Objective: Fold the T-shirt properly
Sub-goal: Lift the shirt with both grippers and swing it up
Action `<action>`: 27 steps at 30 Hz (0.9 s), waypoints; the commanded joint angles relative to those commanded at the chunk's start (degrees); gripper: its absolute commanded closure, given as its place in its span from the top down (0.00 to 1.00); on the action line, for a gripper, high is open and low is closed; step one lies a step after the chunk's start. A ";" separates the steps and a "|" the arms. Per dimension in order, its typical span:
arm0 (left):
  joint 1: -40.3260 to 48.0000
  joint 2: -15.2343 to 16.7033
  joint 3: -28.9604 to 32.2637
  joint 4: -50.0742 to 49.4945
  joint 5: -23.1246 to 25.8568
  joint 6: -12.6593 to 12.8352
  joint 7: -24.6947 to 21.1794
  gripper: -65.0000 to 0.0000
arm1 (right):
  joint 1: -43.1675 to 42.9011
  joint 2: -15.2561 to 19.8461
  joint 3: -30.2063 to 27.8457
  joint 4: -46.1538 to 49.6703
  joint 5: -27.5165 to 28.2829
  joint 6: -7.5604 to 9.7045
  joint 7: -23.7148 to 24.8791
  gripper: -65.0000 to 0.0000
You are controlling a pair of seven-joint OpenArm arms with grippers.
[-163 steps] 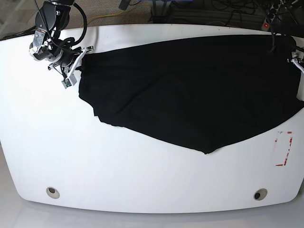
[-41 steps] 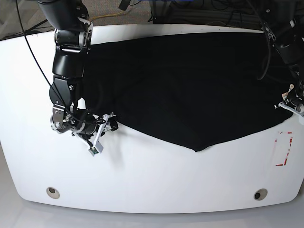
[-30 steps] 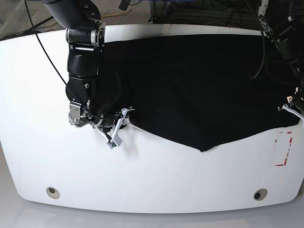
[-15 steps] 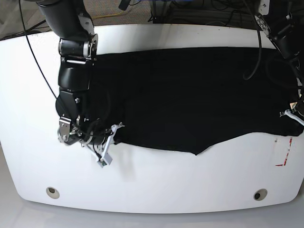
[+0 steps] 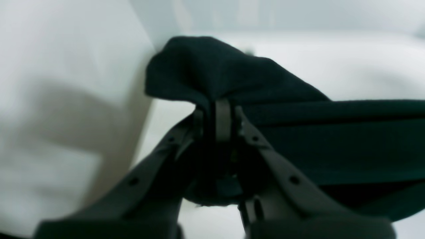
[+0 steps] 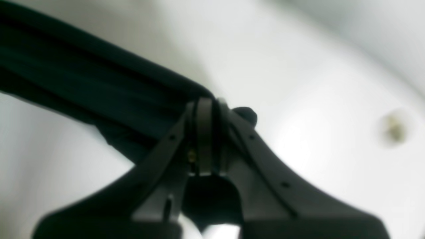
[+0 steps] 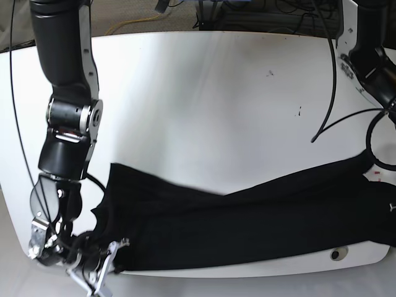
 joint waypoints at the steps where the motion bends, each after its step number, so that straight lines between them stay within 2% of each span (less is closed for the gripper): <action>1: -2.37 0.00 0.00 0.18 0.00 0.00 0.53 0.00 | 2.29 0.00 -0.09 0.00 0.00 0.00 -0.70 0.00; 5: -11.78 -3.25 4.57 -0.18 0.09 0.00 1.58 0.00 | 11.11 0.00 -0.09 0.00 0.00 0.00 -4.04 0.00; 9: -14.51 -4.04 7.38 -0.18 -0.18 0.00 1.58 0.00 | 11.11 0.00 -0.09 0.00 0.00 0.00 -5.98 0.00; 14: -13.27 -3.78 7.47 0.35 -0.35 0.00 1.93 0.00 | 11.08 0.00 0.44 0.44 0.09 0.00 -9.32 0.00; 19: -6.24 -3.69 7.12 0.53 -0.53 -0.44 1.93 0.00 | -0.62 1.14 0.53 12.40 2.29 0.00 -11.78 0.00; 21: -2.73 -3.60 6.95 1.49 -0.53 -2.37 1.93 0.00 | -5.54 1.41 0.44 16.53 4.31 0.00 -12.22 0.00; 23: 3.25 -3.52 6.95 3.69 -0.44 -5.45 1.93 0.00 | -12.92 2.02 0.44 21.45 5.89 0.00 -12.40 0.00; 27: 13.36 -1.93 6.15 7.74 -0.44 -7.47 1.93 0.00 | -24.35 2.29 2.02 28.04 7.21 0.00 -12.40 0.00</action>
